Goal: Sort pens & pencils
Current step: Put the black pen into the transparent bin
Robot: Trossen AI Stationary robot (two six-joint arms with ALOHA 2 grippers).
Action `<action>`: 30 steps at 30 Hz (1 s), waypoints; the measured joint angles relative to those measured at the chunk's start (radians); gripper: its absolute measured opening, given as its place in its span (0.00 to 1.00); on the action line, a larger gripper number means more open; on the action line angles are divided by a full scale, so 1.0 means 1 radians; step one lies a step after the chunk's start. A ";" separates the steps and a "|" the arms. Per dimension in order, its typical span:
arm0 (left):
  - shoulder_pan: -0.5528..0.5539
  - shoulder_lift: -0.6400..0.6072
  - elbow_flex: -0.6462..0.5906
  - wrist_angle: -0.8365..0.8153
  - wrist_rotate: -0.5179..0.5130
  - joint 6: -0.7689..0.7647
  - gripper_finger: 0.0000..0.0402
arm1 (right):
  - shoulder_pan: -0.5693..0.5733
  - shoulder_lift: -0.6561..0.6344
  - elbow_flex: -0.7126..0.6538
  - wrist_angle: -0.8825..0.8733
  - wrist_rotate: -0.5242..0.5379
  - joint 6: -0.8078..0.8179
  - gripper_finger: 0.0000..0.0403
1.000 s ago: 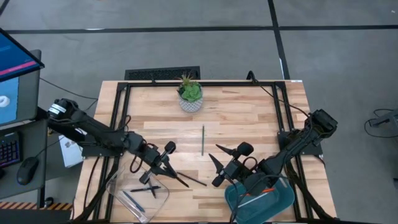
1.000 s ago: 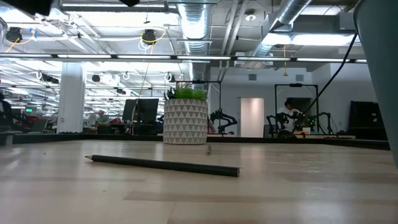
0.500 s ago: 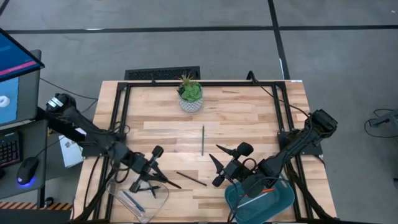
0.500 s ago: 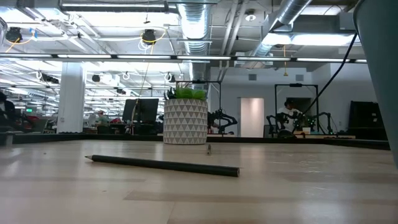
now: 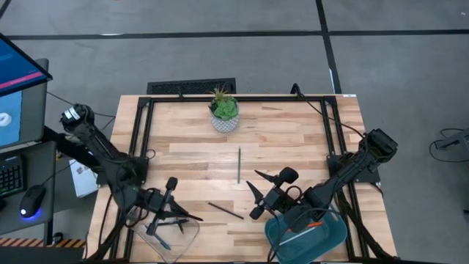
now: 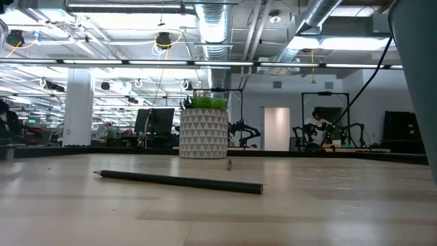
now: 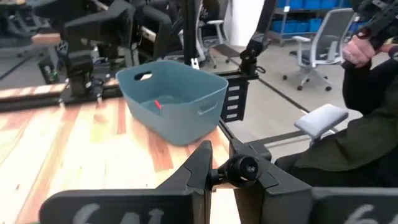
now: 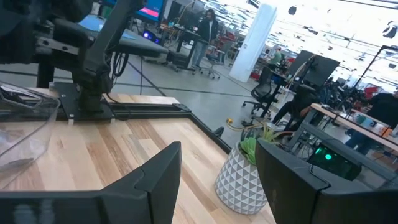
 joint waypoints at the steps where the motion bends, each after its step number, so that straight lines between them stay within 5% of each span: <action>1: -0.018 -0.001 0.000 -0.011 -0.021 -0.015 0.07 | -0.001 0.000 0.000 0.000 0.000 0.000 0.56; 15: -0.231 -0.008 0.000 -0.189 -0.350 -0.228 0.07 | -0.039 0.000 0.000 0.000 -0.004 0.008 0.56; 24: -0.350 -0.009 0.000 -0.285 -0.435 -0.377 0.07 | -0.060 0.000 0.000 0.000 -0.054 0.010 0.56; 30: -0.426 -0.003 0.000 -0.335 -0.359 -0.351 0.07 | -0.067 0.000 0.000 0.000 -0.056 0.010 0.56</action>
